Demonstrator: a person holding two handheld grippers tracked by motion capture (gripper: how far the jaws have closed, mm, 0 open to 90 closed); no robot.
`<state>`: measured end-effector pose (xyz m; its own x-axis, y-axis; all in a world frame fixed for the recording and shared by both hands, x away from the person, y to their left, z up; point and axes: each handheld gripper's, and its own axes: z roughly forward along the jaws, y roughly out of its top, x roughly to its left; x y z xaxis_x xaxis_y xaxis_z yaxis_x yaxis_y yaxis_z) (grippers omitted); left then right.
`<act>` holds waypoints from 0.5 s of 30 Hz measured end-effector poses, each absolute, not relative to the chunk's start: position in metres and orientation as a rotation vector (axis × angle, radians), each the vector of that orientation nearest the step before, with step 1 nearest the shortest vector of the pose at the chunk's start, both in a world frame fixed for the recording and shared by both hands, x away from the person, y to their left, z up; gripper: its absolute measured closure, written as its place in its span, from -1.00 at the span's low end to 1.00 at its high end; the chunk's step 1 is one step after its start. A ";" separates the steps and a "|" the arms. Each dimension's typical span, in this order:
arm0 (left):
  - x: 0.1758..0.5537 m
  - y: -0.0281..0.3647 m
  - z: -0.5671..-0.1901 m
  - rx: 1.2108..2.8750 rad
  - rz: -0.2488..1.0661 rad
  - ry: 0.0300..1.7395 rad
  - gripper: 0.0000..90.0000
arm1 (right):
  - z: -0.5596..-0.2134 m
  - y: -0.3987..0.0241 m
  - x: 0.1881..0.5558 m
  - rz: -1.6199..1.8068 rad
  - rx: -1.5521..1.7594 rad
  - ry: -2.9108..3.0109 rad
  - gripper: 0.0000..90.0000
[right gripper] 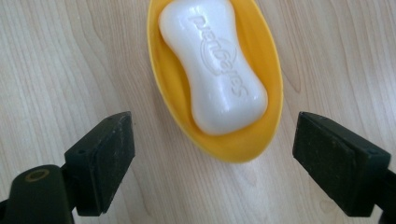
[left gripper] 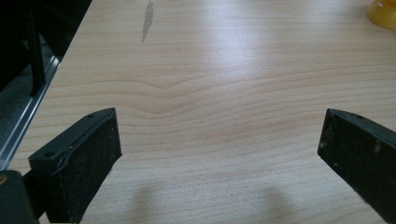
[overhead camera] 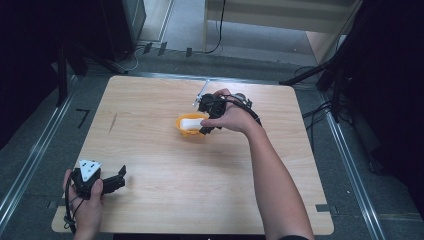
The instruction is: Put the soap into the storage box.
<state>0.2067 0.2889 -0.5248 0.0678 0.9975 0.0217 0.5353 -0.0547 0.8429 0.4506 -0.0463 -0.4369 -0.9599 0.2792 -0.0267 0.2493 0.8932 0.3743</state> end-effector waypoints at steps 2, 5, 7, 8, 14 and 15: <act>0.207 0.289 -0.525 1.677 0.870 1.545 -1.00 | -0.437 -0.052 0.450 0.590 0.430 2.975 -0.70; 0.207 0.288 -0.525 1.678 0.870 1.544 -1.00 | -0.439 -0.061 0.448 0.609 0.467 2.969 -0.73; 0.207 0.289 -0.525 1.680 0.869 1.543 -1.00 | -0.441 -0.067 0.446 0.615 0.487 2.969 -0.73; 0.207 0.289 -0.525 1.679 0.871 1.543 -1.00 | -0.442 -0.069 0.446 0.618 0.496 2.971 -0.75; 0.207 0.289 -0.525 1.682 0.872 1.540 -1.00 | -0.449 -0.083 0.440 0.613 0.533 2.968 -0.77; 0.206 0.289 -0.525 1.683 0.872 1.541 -1.00 | -0.450 -0.085 0.439 0.614 0.537 2.966 -0.77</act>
<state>0.2065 0.2886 -0.5246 0.0725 0.9970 0.0286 0.5373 -0.0632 0.8410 0.4392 -0.0848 -0.4501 -0.9370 0.3493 0.0063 0.3230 0.8596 0.3960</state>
